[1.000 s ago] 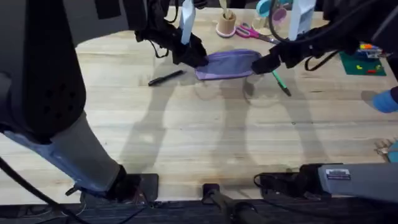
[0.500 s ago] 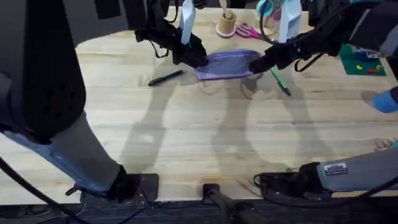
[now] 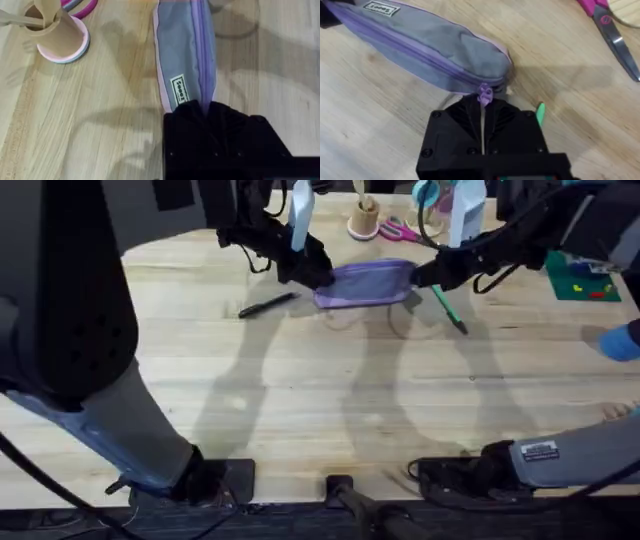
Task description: Unzip the bag, pick up the pens from the table one at a time and place them inside, then zip the bag closed.
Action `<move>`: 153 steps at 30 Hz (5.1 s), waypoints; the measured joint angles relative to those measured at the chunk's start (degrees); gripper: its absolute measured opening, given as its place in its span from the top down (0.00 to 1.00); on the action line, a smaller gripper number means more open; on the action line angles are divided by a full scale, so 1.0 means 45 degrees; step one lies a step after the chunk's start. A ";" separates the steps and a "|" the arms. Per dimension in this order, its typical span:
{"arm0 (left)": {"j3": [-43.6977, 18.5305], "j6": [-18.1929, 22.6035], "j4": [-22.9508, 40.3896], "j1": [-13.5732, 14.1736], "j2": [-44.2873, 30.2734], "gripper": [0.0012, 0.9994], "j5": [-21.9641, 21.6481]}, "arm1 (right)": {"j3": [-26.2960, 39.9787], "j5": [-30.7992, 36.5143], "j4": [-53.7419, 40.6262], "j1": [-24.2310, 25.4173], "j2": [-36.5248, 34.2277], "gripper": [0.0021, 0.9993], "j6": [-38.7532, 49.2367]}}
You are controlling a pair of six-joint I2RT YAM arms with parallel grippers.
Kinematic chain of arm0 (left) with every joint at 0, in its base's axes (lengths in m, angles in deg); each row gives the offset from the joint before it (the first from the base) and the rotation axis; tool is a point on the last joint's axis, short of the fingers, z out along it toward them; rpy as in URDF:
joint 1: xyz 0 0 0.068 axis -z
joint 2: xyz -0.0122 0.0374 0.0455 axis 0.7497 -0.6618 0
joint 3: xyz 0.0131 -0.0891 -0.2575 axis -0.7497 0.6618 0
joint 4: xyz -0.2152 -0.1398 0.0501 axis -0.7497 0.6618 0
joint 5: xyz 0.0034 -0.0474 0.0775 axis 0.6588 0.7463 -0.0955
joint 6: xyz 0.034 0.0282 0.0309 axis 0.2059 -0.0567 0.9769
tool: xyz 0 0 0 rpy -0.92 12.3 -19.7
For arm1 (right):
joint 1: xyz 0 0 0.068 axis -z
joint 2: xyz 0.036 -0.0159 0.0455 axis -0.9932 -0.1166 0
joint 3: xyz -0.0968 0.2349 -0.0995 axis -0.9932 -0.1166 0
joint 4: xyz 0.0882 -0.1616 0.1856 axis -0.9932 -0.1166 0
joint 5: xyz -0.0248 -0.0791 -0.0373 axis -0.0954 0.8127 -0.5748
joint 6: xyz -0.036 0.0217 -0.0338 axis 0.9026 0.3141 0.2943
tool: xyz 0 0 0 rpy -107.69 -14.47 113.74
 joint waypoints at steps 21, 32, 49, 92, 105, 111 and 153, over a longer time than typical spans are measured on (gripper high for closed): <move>0.0000 0.0000 0.0005 -0.0010 0.0000 0.96 0.0000 | 0.0000 -0.0015 -0.0675 -0.0024 0.2379 0.97 -0.0221; 0.0000 0.0000 0.0010 -0.0010 0.0000 0.96 0.0005 | 0.0000 -0.0015 -0.1071 -0.0024 0.2380 0.97 -0.0226; 0.0000 0.0000 0.0053 -0.0010 -0.0002 0.96 0.0000 | 0.0000 -0.0059 -0.0584 -0.2195 0.2222 0.97 -0.0226; 0.0000 0.0141 0.0282 -0.0107 -0.0005 0.96 0.0019 | 0.0010 -0.0733 0.3044 -0.5648 0.0748 0.71 -0.2315; 0.0000 0.0087 0.0092 -0.0083 -0.0001 0.96 -0.0005 | 0.0199 -0.2001 -0.0052 -0.4702 0.2358 0.00 -0.1729; 0.0000 0.0087 0.0092 -0.0083 -0.0005 0.96 -0.0005 | 0.0199 -0.0798 -0.1597 -0.4478 0.4107 0.00 -0.1036; 0.0000 -0.1651 0.2276 -0.1982 0.1347 0.01 0.0110 | 0.1564 0.1720 -0.2440 -0.4478 0.4625 0.97 0.3389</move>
